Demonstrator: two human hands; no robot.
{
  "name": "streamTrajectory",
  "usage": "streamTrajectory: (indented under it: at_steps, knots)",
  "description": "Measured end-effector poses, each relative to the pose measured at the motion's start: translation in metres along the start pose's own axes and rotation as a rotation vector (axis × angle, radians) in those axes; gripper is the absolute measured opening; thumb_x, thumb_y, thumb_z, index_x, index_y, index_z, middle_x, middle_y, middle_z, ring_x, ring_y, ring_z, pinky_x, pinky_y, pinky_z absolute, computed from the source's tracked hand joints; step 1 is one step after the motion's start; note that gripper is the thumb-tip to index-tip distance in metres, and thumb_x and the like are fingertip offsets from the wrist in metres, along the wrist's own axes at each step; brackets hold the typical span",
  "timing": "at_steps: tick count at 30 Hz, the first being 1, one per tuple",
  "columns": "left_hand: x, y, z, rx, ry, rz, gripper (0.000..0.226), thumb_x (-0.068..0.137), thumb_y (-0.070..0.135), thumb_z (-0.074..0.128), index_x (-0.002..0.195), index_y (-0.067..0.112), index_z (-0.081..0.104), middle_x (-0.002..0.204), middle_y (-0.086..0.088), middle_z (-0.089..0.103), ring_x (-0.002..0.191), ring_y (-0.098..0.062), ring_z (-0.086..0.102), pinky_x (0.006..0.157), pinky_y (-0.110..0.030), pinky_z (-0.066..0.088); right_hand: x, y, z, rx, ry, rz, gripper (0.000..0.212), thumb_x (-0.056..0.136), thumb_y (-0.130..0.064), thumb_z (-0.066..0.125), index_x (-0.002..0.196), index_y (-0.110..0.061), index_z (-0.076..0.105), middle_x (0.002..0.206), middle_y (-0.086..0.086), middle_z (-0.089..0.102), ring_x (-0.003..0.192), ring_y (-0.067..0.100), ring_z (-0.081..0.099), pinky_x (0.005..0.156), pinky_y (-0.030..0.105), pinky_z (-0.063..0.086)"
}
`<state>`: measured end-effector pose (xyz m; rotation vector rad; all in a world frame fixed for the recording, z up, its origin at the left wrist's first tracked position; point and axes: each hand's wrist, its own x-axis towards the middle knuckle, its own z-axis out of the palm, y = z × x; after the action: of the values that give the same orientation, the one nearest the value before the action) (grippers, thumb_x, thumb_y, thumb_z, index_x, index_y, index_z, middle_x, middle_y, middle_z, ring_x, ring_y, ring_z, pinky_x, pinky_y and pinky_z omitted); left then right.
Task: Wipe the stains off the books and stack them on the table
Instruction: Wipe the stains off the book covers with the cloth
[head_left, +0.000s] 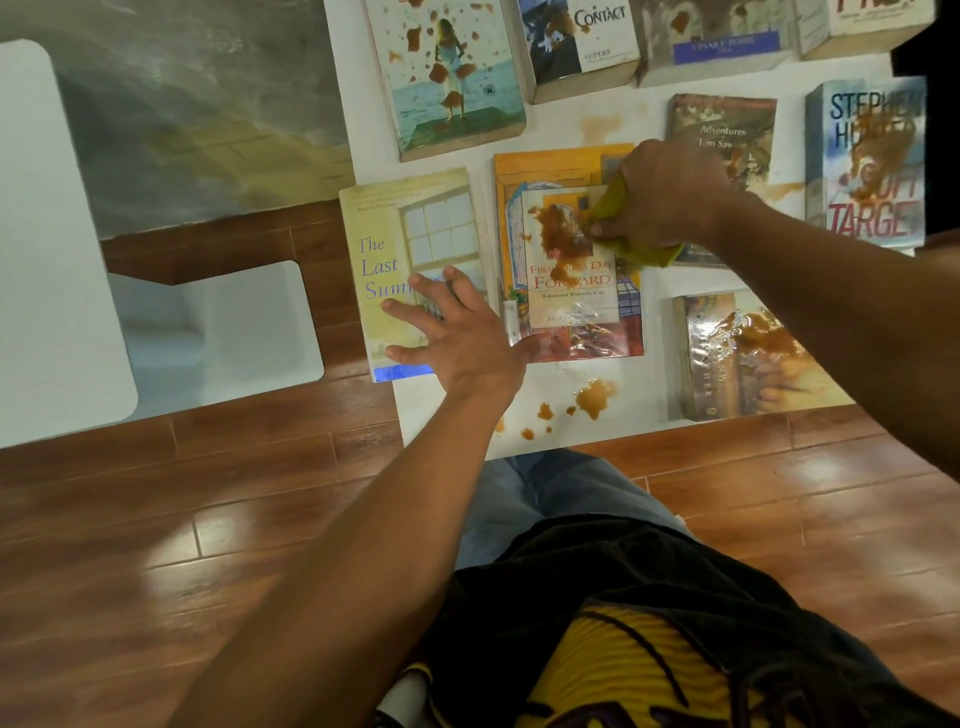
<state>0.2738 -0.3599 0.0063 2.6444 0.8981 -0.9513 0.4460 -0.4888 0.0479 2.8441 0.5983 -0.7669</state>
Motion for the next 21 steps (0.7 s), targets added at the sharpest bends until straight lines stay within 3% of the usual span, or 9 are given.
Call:
streamTrajectory:
  at_steps: [2, 6, 9, 14, 18, 21]
  knots:
    - [0.000, 0.001, 0.000, -0.001, -0.007, 0.001, 0.131, 0.076, 0.083, 0.057, 0.156, 0.006, -0.012, 0.162, -0.026, -0.012, 0.144, -0.060, -0.006, 0.106, -0.077, 0.023, 0.000, 0.002, 0.001, 0.055, 0.040, 0.045, 0.057, 0.078, -0.064, 0.072, 0.095, -0.012, 0.057, 0.083, 0.005, 0.051, 0.082, 0.029, 0.055, 0.066, 0.039, 0.046]
    - [0.000, 0.000, 0.000, 0.006, 0.000, 0.006, 0.132, 0.075, 0.084, 0.057, 0.156, 0.006, -0.011, 0.162, -0.026, -0.011, 0.144, -0.061, -0.006, 0.106, -0.077, 0.024, -0.006, -0.002, 0.004, -0.024, -0.027, -0.009, 0.051, 0.080, -0.065, 0.070, 0.080, -0.018, 0.049, 0.072, 0.000, 0.044, 0.074, 0.025, 0.050, 0.069, 0.040, 0.052]
    - [-0.001, 0.001, -0.001, -0.002, 0.007, 0.009, 0.131, 0.075, 0.084, 0.057, 0.156, 0.006, -0.010, 0.162, -0.026, -0.011, 0.145, -0.061, -0.005, 0.106, -0.077, 0.024, -0.005, 0.003, 0.004, 0.060, 0.029, 0.048, 0.058, 0.077, -0.064, 0.073, 0.096, -0.012, 0.058, 0.081, 0.003, 0.051, 0.079, 0.029, 0.054, 0.066, 0.038, 0.048]
    - [-0.001, 0.000, -0.001, 0.002, 0.007, 0.013, 0.132, 0.074, 0.084, 0.058, 0.156, 0.006, -0.011, 0.162, -0.026, -0.011, 0.144, -0.061, -0.005, 0.105, -0.077, 0.024, -0.012, -0.001, 0.004, -0.028, -0.036, -0.007, 0.055, 0.079, -0.063, 0.072, 0.093, -0.012, 0.056, 0.074, 0.000, 0.045, 0.077, 0.025, 0.050, 0.068, 0.039, 0.051]
    - [-0.002, 0.000, 0.000, -0.013, 0.005, 0.013, 0.132, 0.074, 0.084, 0.058, 0.156, 0.006, -0.011, 0.162, -0.025, -0.011, 0.145, -0.060, -0.005, 0.106, -0.077, 0.024, -0.014, 0.000, 0.003, -0.014, 0.048, 0.025, 0.054, 0.081, -0.060, 0.072, 0.101, -0.011, 0.062, 0.083, 0.006, 0.053, 0.079, 0.027, 0.053, 0.068, 0.040, 0.050]
    - [-0.001, -0.001, 0.000, -0.011, 0.007, 0.012, 0.132, 0.074, 0.084, 0.058, 0.156, 0.006, -0.011, 0.162, -0.025, -0.011, 0.145, -0.060, -0.006, 0.106, -0.077, 0.023, -0.022, -0.008, 0.010, -0.077, -0.089, -0.061, 0.057, 0.080, -0.065, 0.069, 0.103, -0.014, 0.061, 0.082, 0.002, 0.046, 0.079, 0.024, 0.048, 0.070, 0.041, 0.053]
